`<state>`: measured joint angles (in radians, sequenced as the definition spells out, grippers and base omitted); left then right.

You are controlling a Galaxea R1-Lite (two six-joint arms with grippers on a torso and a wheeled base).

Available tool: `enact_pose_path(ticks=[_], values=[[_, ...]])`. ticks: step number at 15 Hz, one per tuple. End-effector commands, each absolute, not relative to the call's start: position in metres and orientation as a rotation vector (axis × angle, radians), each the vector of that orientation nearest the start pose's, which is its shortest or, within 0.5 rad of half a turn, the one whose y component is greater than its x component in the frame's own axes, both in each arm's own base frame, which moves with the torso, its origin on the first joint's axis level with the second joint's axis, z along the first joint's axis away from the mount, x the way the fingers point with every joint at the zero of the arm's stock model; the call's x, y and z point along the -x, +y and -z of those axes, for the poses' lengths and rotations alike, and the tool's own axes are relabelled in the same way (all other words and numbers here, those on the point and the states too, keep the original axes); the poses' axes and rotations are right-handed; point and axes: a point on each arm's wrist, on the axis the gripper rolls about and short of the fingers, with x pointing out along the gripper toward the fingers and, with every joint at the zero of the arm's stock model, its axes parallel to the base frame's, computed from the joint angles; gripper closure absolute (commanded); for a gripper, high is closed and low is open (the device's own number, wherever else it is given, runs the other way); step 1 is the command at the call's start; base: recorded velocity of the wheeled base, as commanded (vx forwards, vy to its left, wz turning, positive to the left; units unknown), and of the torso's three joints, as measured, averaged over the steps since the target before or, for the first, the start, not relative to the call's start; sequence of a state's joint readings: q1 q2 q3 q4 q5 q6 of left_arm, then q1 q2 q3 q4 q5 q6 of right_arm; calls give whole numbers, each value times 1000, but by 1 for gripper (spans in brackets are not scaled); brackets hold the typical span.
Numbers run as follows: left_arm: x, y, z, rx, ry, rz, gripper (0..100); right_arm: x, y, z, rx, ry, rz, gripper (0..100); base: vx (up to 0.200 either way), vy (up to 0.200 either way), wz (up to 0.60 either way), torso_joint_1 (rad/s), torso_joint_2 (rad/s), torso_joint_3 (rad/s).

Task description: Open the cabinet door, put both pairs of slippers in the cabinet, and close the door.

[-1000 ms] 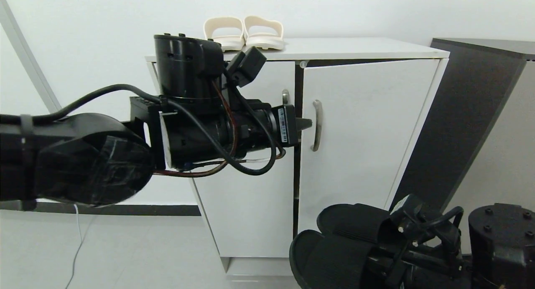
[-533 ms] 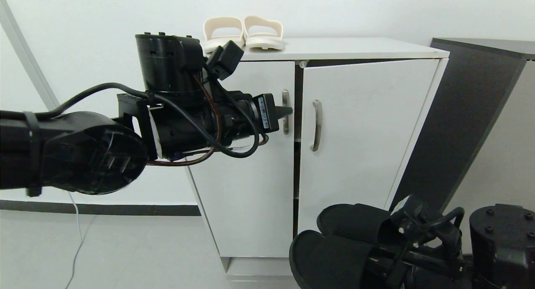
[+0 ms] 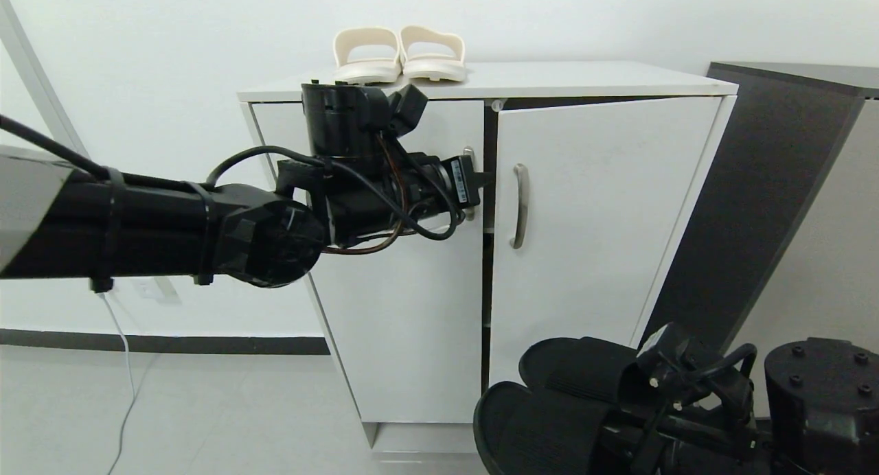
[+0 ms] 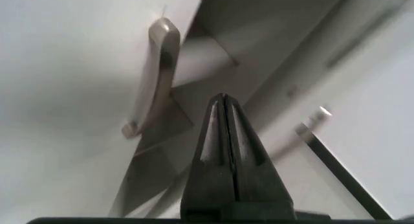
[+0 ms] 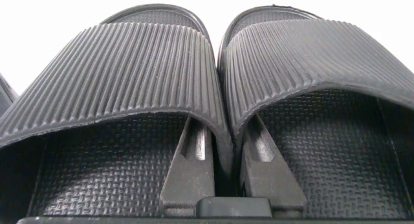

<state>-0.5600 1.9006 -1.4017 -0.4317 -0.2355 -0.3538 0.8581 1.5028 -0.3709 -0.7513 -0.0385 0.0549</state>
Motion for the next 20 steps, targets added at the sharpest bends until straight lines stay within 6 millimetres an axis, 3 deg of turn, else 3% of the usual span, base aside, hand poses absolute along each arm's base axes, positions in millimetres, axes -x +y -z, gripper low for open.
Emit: enact_pose_path(ticks=[1,4,9,12,13,14,17,20], values=[[-339,-221,-243,315,239,774,100,-143,165,-134,120,379,-801,100,0,0,0,0,0,0],[-339,-222,-243,317,241,775,100,-143,167,-132,127,388,-805,100,0,0,0,0,0,0],[-330,-230,-243,313,248,805,100,-141,169,-131,131,388,-812,100,-200,0,0,0,1,4],[-287,-253,-242,292,273,913,100,-139,169,-131,134,391,-821,100,-200,0,0,2,2,2],[-263,-255,-243,298,247,977,100,-138,170,-131,134,389,-826,100,-200,0,0,-2,2,2],[-259,-253,-244,301,234,983,100,-138,170,-131,135,389,-827,100,-200,0,0,-2,2,-2],[-260,-221,-247,310,211,906,100,-136,171,-132,134,385,-834,100,-67,0,0,1,1,1],[-246,-170,-255,322,172,810,100,-137,170,-133,138,379,-831,100,0,0,0,0,0,0]])
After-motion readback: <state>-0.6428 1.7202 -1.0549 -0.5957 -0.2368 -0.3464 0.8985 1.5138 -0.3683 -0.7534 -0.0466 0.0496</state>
